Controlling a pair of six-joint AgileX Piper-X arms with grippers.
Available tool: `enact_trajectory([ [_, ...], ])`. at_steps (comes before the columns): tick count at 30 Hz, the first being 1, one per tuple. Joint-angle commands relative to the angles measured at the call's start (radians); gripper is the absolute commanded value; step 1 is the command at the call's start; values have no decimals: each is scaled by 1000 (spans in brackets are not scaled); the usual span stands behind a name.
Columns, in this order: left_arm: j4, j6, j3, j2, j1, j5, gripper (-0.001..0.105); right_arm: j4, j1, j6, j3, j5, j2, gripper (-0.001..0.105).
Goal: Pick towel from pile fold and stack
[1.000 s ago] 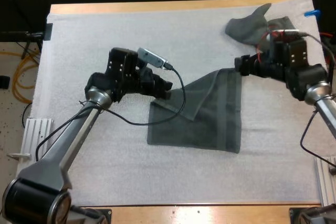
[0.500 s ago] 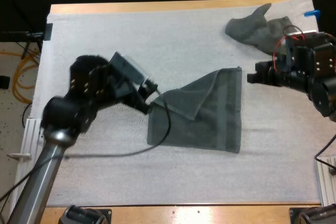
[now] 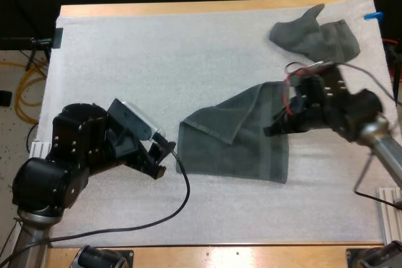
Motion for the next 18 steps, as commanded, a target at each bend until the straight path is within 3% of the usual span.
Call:
enact_trajectory([
  [1, 28, -7, -4, -9, 1, -1, 69, 19, 3, -12, -17, 8, 44, 0],
  [6, 66, -7, -4, -10, 1, 5, 69, 81, 3, -44, -119, 14, 197, 0],
  [12, 66, -9, -4, -10, 1, 5, 69, 204, 3, -126, -303, 114, 407, 0],
  [18, 66, -12, -4, -10, 1, 28, 69, 256, 12, -156, -396, 104, 559, 0],
])
